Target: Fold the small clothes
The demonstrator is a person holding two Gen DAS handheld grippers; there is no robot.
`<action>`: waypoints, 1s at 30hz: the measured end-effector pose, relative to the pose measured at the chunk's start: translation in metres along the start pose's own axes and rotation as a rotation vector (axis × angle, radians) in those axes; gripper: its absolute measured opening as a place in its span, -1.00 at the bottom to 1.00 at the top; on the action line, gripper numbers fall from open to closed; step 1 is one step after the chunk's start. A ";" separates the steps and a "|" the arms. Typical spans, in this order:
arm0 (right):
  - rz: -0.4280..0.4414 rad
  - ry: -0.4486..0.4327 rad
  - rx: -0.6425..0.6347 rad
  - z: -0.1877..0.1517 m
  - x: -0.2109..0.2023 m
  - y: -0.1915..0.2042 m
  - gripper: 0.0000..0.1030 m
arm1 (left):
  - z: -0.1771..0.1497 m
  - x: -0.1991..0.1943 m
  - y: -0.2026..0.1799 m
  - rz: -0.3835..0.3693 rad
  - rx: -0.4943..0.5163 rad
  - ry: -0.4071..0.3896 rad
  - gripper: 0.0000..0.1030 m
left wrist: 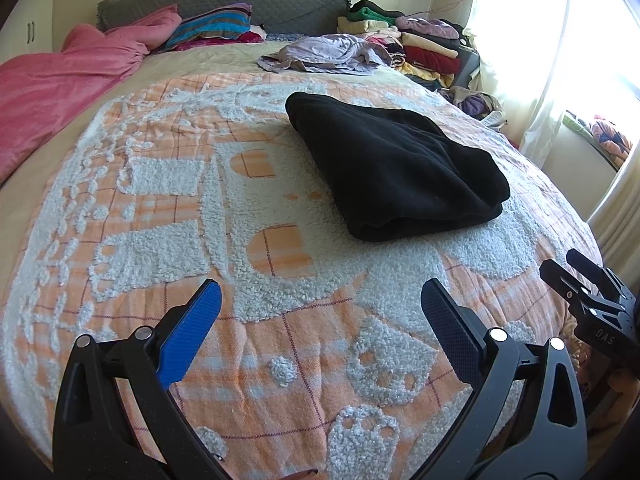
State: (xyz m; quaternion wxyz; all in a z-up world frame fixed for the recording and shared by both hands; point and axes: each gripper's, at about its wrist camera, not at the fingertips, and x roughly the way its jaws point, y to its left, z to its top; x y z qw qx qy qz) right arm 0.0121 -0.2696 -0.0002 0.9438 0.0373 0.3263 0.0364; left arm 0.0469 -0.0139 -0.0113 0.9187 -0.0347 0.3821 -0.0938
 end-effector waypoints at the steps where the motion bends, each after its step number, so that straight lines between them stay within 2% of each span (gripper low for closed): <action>1: 0.001 0.001 0.000 0.000 0.000 0.000 0.91 | 0.000 0.000 0.000 0.000 0.002 0.001 0.82; 21: -0.004 0.000 0.009 -0.001 0.000 -0.001 0.91 | 0.000 0.001 -0.001 -0.006 0.005 0.011 0.82; 25: -0.012 -0.011 0.036 0.000 -0.004 -0.007 0.91 | 0.002 0.003 0.012 -0.038 -0.040 0.015 0.82; 28: -0.051 -0.039 0.096 0.003 -0.016 -0.023 0.91 | 0.004 0.003 0.026 -0.016 -0.082 0.028 0.82; 30: -0.110 -0.053 0.146 0.006 -0.027 -0.042 0.91 | 0.009 -0.003 0.047 0.030 -0.101 0.023 0.82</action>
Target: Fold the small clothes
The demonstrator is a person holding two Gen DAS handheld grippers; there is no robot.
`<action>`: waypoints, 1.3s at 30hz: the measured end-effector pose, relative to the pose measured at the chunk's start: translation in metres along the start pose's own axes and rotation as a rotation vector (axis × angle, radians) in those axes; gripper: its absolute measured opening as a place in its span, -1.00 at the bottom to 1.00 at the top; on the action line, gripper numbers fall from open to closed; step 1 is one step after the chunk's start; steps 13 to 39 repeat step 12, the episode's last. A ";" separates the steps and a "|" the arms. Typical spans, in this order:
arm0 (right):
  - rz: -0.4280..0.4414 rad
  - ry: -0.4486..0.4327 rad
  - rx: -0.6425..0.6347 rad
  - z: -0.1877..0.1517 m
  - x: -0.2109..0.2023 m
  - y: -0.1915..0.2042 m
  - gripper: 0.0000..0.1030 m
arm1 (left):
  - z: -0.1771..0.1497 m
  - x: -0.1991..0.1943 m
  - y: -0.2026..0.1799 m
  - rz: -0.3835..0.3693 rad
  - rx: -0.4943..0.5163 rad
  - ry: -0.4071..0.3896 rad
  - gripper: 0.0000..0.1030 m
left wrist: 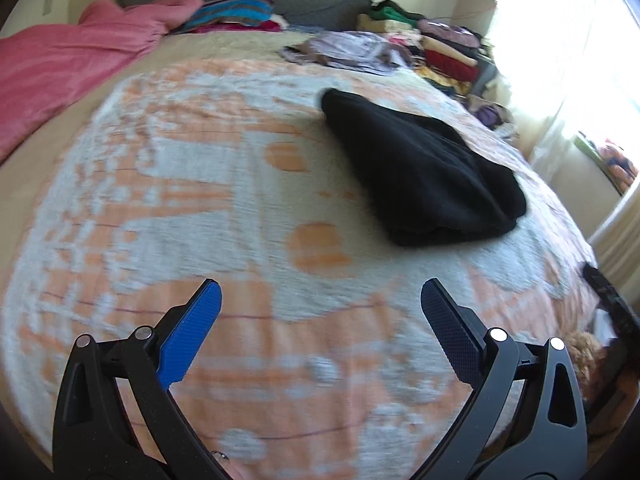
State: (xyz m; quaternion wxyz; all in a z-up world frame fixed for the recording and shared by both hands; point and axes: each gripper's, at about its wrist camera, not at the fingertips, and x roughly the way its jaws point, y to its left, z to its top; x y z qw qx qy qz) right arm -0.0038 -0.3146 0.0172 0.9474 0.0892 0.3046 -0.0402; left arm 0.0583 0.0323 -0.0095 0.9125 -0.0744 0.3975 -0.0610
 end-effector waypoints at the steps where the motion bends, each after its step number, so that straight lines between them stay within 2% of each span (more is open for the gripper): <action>1: -0.062 -0.013 0.036 0.005 -0.007 -0.018 0.91 | 0.005 -0.005 0.014 0.031 -0.014 -0.019 0.82; 3: -0.132 -0.029 0.121 0.010 -0.020 -0.056 0.91 | 0.018 -0.016 0.049 0.082 -0.057 -0.041 0.82; 5: -0.246 -0.034 0.198 0.012 -0.031 -0.100 0.91 | 0.030 -0.026 0.099 0.147 -0.134 -0.040 0.82; 7: -0.443 -0.028 0.263 0.009 -0.041 -0.158 0.91 | 0.044 -0.036 0.163 0.265 -0.201 -0.049 0.82; 8: -0.524 -0.011 0.290 0.006 -0.044 -0.185 0.91 | 0.048 -0.039 0.187 0.319 -0.219 -0.047 0.82; 9: -0.644 0.031 0.340 0.000 -0.047 -0.228 0.91 | 0.052 -0.042 0.224 0.400 -0.258 -0.040 0.82; 12: -0.862 0.108 0.450 -0.018 -0.054 -0.318 0.91 | 0.059 -0.049 0.327 0.559 -0.416 0.008 0.82; 39: -0.862 0.108 0.450 -0.018 -0.054 -0.318 0.91 | 0.059 -0.049 0.327 0.559 -0.416 0.008 0.82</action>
